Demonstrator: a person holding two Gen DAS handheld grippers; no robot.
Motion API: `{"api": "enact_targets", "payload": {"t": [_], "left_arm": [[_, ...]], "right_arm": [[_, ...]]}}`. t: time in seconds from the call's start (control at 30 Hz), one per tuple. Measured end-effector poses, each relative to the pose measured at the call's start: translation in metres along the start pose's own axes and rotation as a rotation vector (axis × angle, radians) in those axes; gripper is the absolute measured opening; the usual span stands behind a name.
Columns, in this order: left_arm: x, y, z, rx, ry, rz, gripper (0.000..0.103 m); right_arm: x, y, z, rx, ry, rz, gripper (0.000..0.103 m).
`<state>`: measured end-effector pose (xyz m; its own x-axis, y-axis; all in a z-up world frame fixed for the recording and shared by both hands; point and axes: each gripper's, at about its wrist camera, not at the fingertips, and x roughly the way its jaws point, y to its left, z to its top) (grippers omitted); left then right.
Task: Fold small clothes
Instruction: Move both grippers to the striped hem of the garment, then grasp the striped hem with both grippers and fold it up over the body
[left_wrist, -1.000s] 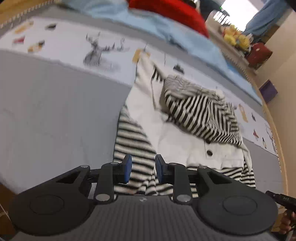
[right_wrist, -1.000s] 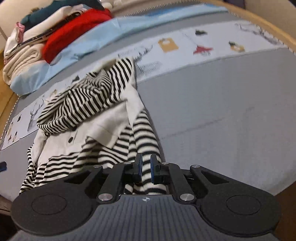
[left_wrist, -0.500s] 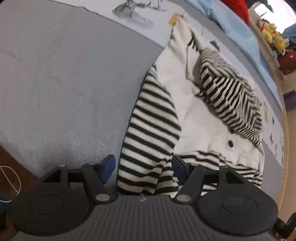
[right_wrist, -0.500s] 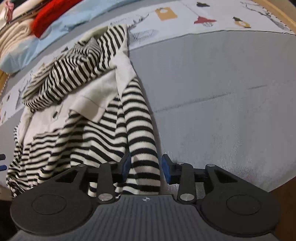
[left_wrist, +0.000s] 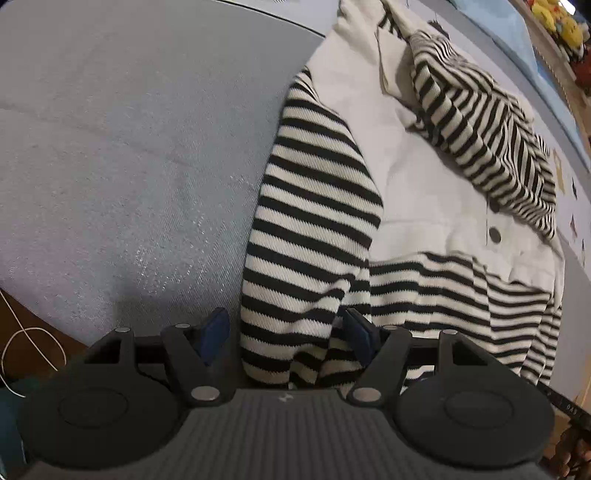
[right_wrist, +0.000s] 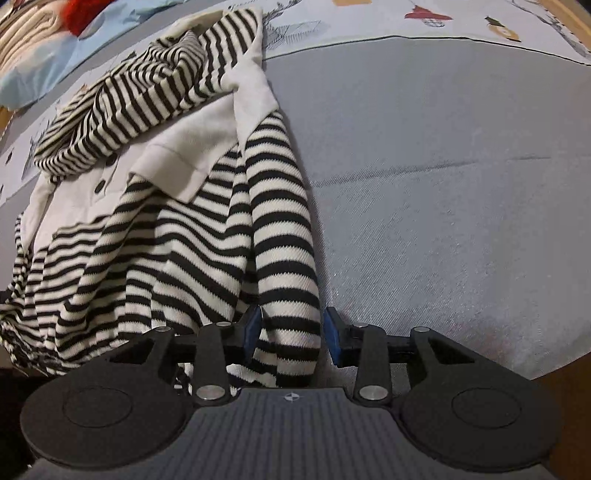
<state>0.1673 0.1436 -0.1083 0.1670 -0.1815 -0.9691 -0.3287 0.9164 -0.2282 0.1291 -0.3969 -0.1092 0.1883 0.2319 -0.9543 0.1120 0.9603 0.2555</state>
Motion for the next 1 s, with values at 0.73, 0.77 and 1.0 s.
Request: {"api": "enact_targets", "payload": {"t": [0.73, 0.77, 1.0], "left_arm": [[-0.007, -0.018, -0.008, 0.117, -0.029, -0.021, 0.007], [-0.01, -0.018, -0.009, 0.115, -0.039, -0.026, 0.007], [-0.004, -0.006, -0.013, 0.049, 0.009, -0.032, 0.012]], "right_arm": [[0.002, 0.007, 0.0, -0.06, -0.022, 0.0, 0.004], [0.0, 0.007, 0.001, -0.056, -0.035, 0.011, 0.004], [0.014, 0.007, 0.001, -0.042, 0.046, -0.024, 0.018]]}}
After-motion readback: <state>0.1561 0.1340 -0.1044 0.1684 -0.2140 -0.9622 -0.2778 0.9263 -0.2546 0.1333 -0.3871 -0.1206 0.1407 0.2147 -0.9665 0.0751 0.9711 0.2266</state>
